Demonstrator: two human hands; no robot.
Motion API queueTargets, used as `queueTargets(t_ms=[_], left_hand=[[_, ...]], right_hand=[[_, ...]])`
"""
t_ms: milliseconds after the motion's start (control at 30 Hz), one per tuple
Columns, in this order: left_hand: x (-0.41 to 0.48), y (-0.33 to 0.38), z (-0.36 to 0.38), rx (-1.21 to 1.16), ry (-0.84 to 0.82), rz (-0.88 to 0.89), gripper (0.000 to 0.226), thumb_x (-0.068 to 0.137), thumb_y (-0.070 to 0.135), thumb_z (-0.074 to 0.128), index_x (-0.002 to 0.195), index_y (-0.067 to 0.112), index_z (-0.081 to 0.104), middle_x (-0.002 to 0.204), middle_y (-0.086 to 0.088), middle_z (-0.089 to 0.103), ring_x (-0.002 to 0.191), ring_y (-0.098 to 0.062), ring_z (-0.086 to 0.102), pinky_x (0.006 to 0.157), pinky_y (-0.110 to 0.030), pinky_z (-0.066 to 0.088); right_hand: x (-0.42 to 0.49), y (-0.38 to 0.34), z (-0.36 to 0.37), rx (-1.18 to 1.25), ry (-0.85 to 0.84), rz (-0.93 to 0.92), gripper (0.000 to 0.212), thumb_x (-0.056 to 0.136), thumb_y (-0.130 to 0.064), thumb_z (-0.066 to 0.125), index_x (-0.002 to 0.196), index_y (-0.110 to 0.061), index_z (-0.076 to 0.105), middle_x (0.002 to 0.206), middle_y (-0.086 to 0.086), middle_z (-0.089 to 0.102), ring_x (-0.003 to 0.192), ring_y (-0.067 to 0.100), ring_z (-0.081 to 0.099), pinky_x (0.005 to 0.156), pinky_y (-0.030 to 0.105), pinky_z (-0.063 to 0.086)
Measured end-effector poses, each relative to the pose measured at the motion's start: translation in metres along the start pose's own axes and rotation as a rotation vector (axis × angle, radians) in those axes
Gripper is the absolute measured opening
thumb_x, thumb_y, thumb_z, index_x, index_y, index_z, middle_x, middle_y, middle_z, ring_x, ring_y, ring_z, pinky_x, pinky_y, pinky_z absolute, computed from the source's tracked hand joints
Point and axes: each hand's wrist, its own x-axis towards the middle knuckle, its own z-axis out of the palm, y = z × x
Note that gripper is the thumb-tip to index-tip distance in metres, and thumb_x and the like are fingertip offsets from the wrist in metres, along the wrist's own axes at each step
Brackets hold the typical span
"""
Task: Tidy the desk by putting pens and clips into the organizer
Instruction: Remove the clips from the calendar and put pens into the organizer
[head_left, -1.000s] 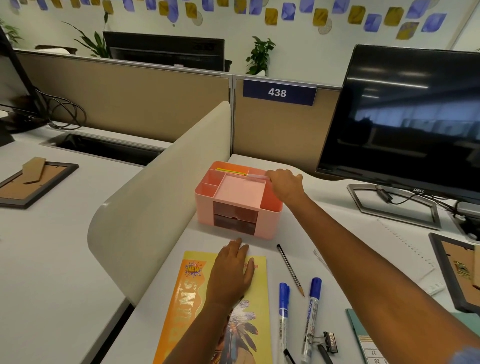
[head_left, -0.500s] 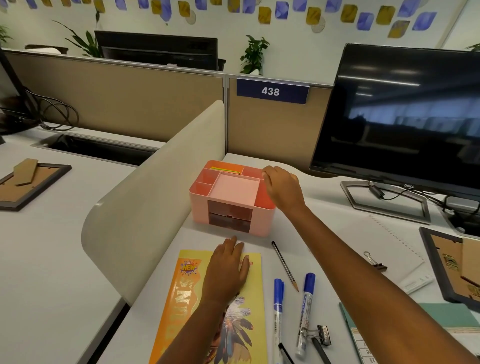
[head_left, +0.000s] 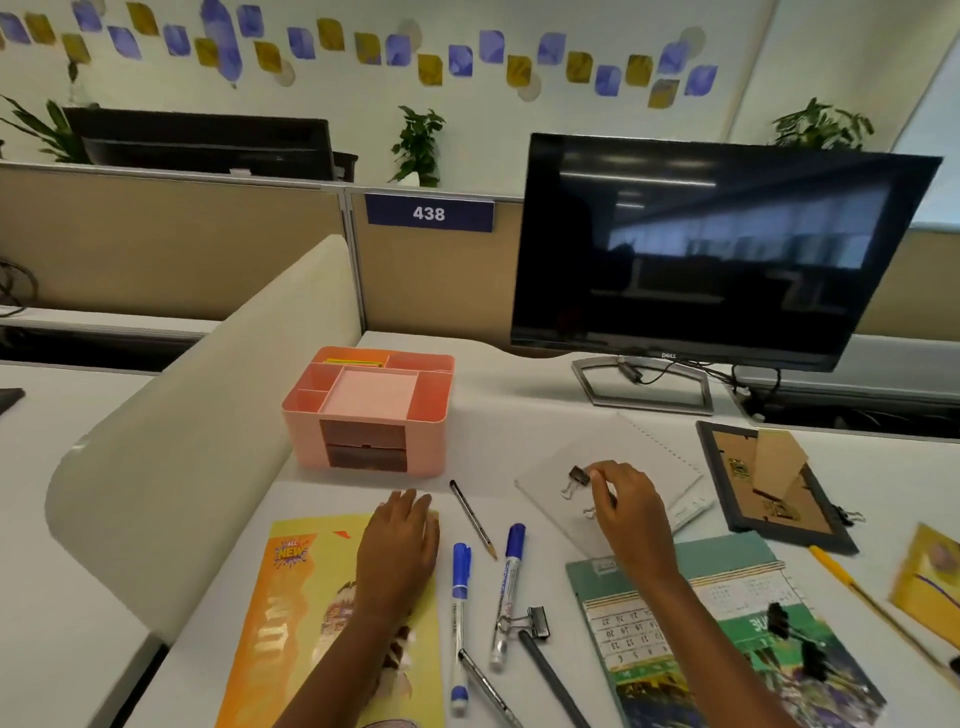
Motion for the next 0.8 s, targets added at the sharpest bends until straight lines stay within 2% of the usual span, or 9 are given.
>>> queueTargets(t_ms=[167, 267, 333, 400, 433, 533, 633, 700, 800], left_hand=[[-0.009, 0.061, 0.006, -0.143, -0.124, 0.017, 0.042, 0.081, 0.027, 0.037, 0.092, 0.005, 0.071, 0.095, -0.015, 0.071, 0.083, -0.033, 0.070, 0.069, -0.040, 0.057], [-0.020, 0.100, 0.015, -0.221, -0.107, 0.065, 0.044, 0.082, 0.030, 0.038, 0.096, 0.006, 0.071, 0.103, -0.016, 0.070, 0.093, -0.035, 0.068, 0.073, -0.044, 0.056], [-0.027, 0.129, 0.013, -0.260, -0.145, 0.112, 0.047, 0.088, 0.033, 0.034, 0.116, 0.008, 0.062, 0.127, -0.017, 0.058, 0.117, -0.035, 0.056, 0.094, -0.044, 0.047], [-0.033, 0.153, 0.016, -0.191, -0.215, 0.160, 0.050, 0.096, 0.036, 0.026, 0.139, 0.014, 0.039, 0.150, -0.010, 0.030, 0.140, -0.026, 0.026, 0.114, -0.037, 0.023], [-0.037, 0.162, 0.019, -0.204, -0.214, 0.164, 0.051, 0.096, 0.036, 0.024, 0.140, 0.015, 0.037, 0.151, -0.009, 0.028, 0.141, -0.025, 0.024, 0.114, -0.035, 0.022], [-0.047, 0.185, 0.030, -0.237, -0.247, 0.188, 0.050, 0.087, 0.037, 0.032, 0.115, 0.011, 0.063, 0.125, -0.016, 0.060, 0.113, -0.033, 0.059, 0.091, -0.042, 0.049], [-0.057, 0.202, 0.038, -0.208, -0.277, 0.211, 0.046, 0.083, 0.036, 0.036, 0.106, 0.012, 0.068, 0.112, -0.015, 0.067, 0.102, -0.031, 0.065, 0.082, -0.042, 0.053], [-0.065, 0.208, 0.043, -0.141, -0.272, 0.226, 0.045, 0.082, 0.036, 0.037, 0.102, 0.013, 0.069, 0.108, -0.013, 0.069, 0.097, -0.029, 0.068, 0.079, -0.040, 0.054], [-0.072, 0.209, 0.054, -0.065, -0.260, 0.229, 0.046, 0.083, 0.037, 0.035, 0.105, 0.014, 0.068, 0.111, -0.013, 0.068, 0.101, -0.029, 0.066, 0.084, -0.043, 0.051]], right_hand=[[-0.037, 0.033, -0.045, -0.017, 0.015, 0.125, 0.014, 0.088, -0.007, 0.054, 0.094, -0.004, 0.066, 0.090, 0.012, 0.068, 0.084, 0.026, 0.060, 0.071, 0.031, 0.046], [-0.058, 0.048, -0.067, -0.043, 0.028, 0.174, 0.012, 0.086, -0.002, 0.056, 0.090, 0.000, 0.067, 0.087, 0.017, 0.068, 0.080, 0.032, 0.062, 0.070, 0.037, 0.050], [-0.071, 0.059, -0.079, -0.056, 0.034, 0.214, 0.012, 0.086, -0.003, 0.056, 0.089, 0.000, 0.067, 0.085, 0.018, 0.069, 0.080, 0.033, 0.063, 0.068, 0.038, 0.052], [-0.082, 0.071, -0.093, -0.054, 0.033, 0.268, 0.016, 0.088, -0.008, 0.053, 0.091, -0.002, 0.067, 0.089, 0.017, 0.069, 0.083, 0.031, 0.063, 0.070, 0.035, 0.051], [-0.087, 0.076, -0.100, -0.053, 0.025, 0.298, 0.016, 0.089, -0.008, 0.052, 0.092, -0.004, 0.066, 0.092, 0.016, 0.068, 0.086, 0.030, 0.062, 0.071, 0.035, 0.051], [-0.104, 0.088, -0.121, -0.064, 0.017, 0.357, 0.015, 0.088, -0.007, 0.052, 0.095, -0.005, 0.065, 0.096, 0.014, 0.066, 0.089, 0.029, 0.060, 0.075, 0.036, 0.050], [-0.118, 0.098, -0.141, -0.036, 0.009, 0.419, 0.020, 0.087, -0.004, 0.053, 0.104, -0.004, 0.062, 0.106, 0.015, 0.062, 0.098, 0.028, 0.058, 0.080, 0.031, 0.049], [-0.127, 0.105, -0.153, -0.029, -0.052, 0.470, 0.031, 0.085, -0.007, 0.057, 0.116, -0.004, 0.056, 0.120, 0.015, 0.055, 0.110, 0.028, 0.053, 0.087, 0.030, 0.046], [-0.139, 0.114, -0.166, -0.056, -0.250, 0.562, 0.062, 0.083, -0.019, 0.062, 0.136, -0.006, 0.031, 0.144, 0.011, 0.032, 0.132, 0.024, 0.033, 0.104, 0.032, 0.036]])
